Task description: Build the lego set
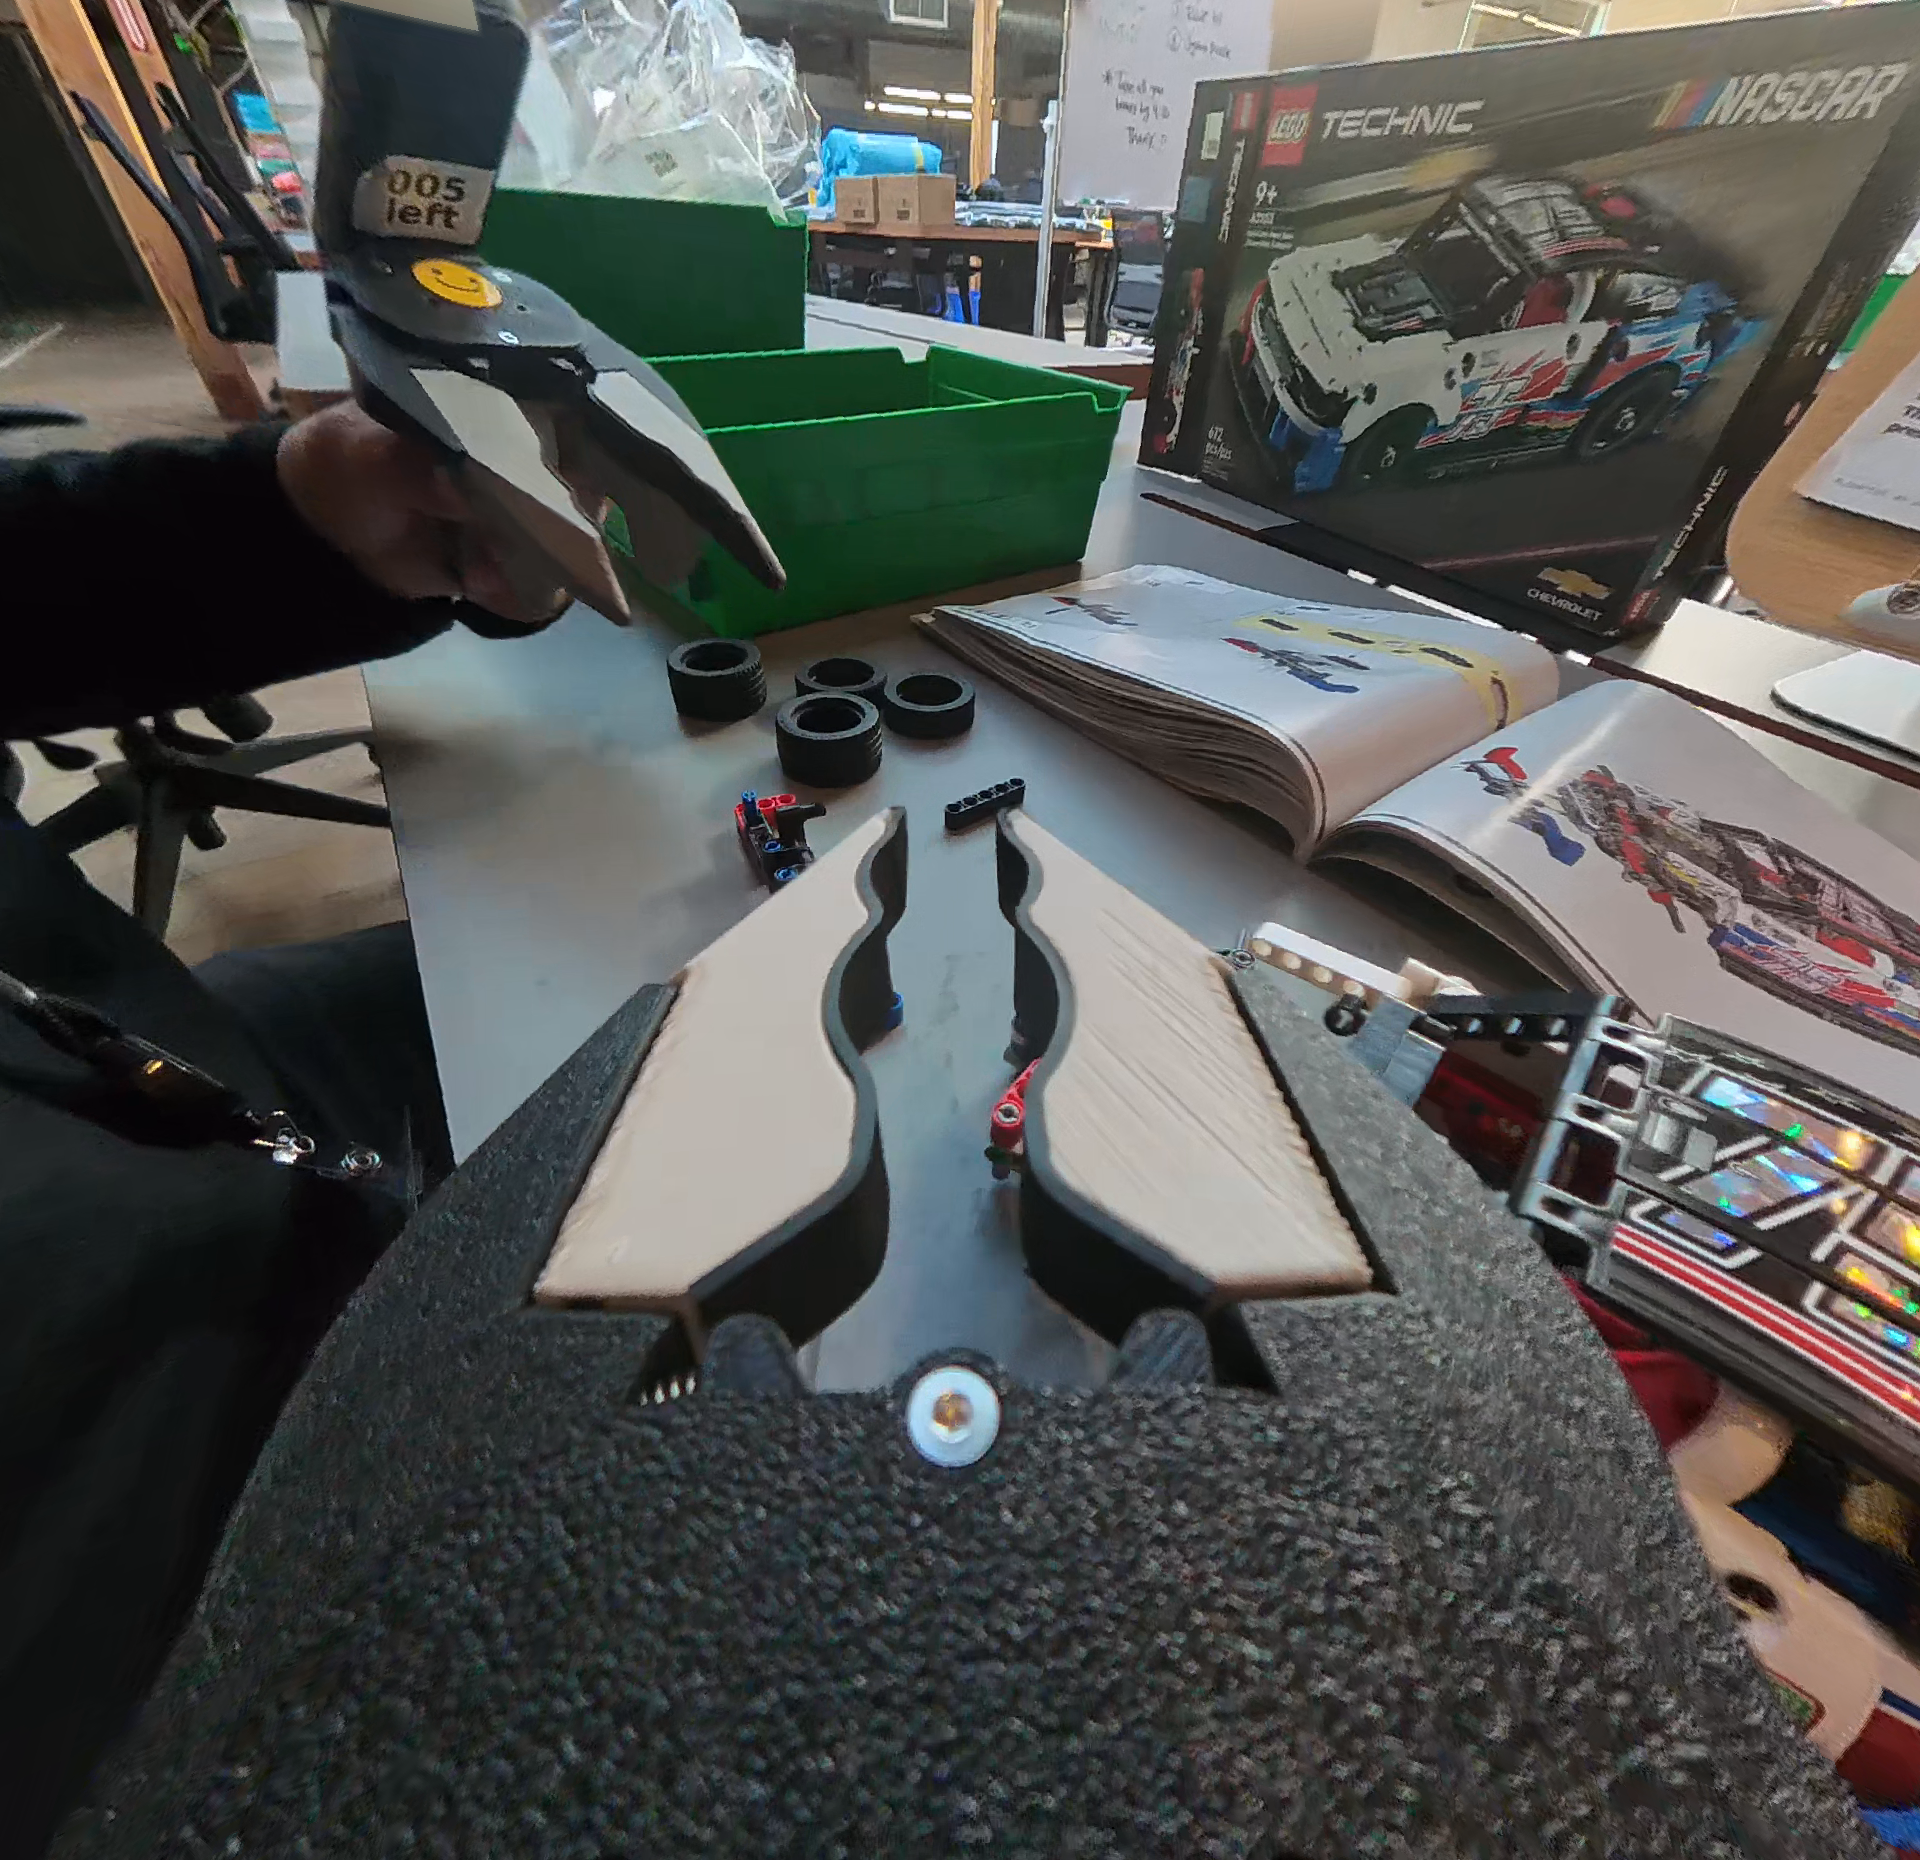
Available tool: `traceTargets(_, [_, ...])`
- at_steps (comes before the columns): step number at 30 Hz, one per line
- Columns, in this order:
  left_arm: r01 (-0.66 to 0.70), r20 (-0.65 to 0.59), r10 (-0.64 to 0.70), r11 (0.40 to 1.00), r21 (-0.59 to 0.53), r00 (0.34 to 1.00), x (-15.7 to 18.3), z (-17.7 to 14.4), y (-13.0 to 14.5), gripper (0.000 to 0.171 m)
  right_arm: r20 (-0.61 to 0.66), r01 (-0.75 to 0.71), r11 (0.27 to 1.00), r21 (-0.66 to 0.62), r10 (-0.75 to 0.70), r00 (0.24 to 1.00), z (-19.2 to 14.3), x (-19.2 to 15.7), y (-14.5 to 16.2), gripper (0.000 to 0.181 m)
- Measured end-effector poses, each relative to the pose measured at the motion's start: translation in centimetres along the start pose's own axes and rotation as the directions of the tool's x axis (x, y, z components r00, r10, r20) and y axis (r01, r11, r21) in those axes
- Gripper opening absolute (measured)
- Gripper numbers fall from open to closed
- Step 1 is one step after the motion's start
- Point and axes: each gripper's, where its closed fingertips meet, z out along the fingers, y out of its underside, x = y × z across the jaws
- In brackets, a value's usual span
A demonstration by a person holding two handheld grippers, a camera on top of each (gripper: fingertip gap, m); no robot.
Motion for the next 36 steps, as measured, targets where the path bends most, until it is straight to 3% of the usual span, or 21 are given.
traceTargets(3, [-0.025,-0.063,0.029,0.997,0.074,0.998,2.0,0.7,-0.4,0.055,0.003,0.017,1.000,-0.024,-0.017,1.000,0.3,-0.2,0.3,0.016])
traceTargets(7, [-0.024,-0.147,0.029,0.999,0.031,0.989,3.8,1.7,0.8,0.056,0.012,0.000,1.000,-0.029,0.000,1.000,0.4,-0.1,0.4,0.016])
traceTargets(16, [-0.141,-0.088,0.143,0.990,0.029,0.986,4.4,2.3,1.0,0.049,0.016,0.006,0.998,-0.056,-0.005,1.000,0.7,-0.2,0.7,0.015])
traceTargets(21, [-0.129,-0.119,0.132,0.991,0.032,0.984,5.0,2.1,0.9,0.046,0.010,0.010,0.997,-0.074,-0.010,1.000,0.8,-0.2,1.0,0.014])
traceTargets(27, [-0.053,-0.104,0.066,0.992,0.118,0.992,3.8,0.1,-0.9,0.043,0.005,0.016,0.997,-0.071,-0.016,1.000,0.8,-0.2,0.9,0.014])
traceTargets(36, [-0.017,0.021,0.016,0.997,0.074,1.000,1.1,-0.2,-0.1,0.041,0.013,0.028,0.999,-0.043,-0.027,1.000,0.6,-0.4,0.6,0.013])
